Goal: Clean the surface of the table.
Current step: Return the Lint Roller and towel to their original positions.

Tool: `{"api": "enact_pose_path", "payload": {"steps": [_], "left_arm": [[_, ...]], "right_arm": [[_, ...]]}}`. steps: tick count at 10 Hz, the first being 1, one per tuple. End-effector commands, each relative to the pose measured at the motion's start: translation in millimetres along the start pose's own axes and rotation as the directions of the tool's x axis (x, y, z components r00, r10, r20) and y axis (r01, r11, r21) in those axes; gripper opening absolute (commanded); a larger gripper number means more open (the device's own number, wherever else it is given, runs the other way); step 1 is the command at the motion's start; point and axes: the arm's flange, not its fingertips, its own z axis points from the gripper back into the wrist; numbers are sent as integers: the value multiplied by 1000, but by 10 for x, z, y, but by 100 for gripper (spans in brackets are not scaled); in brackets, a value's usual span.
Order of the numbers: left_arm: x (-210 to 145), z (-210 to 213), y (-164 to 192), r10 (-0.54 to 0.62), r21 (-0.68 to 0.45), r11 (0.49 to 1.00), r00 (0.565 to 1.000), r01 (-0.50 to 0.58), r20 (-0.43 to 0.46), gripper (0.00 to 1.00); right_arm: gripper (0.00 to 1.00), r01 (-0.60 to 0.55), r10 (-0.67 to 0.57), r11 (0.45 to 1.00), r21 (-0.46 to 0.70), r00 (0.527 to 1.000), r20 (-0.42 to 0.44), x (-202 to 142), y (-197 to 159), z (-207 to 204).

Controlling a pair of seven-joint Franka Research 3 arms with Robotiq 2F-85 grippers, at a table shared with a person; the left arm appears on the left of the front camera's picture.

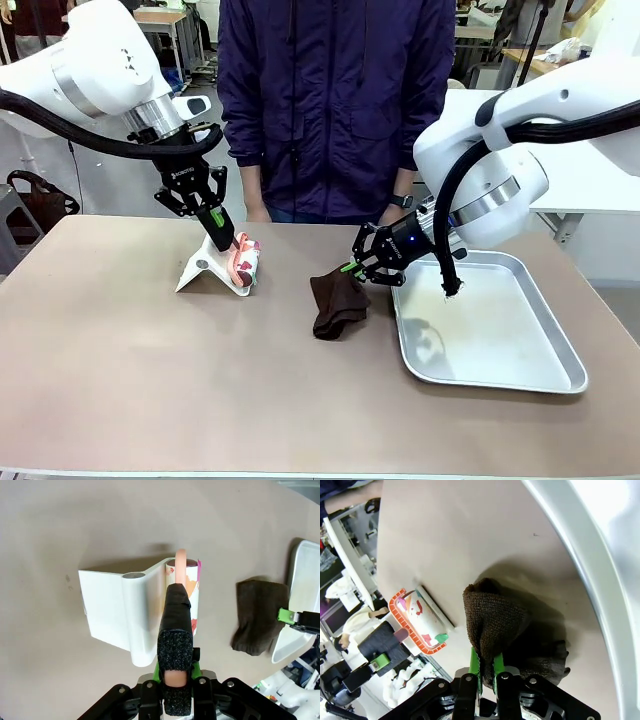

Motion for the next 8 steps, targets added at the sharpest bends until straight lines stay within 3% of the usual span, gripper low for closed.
{"api": "enact_pose_path", "payload": {"steps": [1, 8], "left_arm": [[-20, -53, 44, 7, 4, 1000, 1000, -7, -4, 21], [-17, -83, 19, 12, 2, 1000, 999, -12, -34, 24]], "right_arm": [[12, -8, 9, 1000, 27, 1000, -7, -14, 5, -6], [12, -8, 9, 1000, 27, 1000, -7, -14, 5, -6]]}}
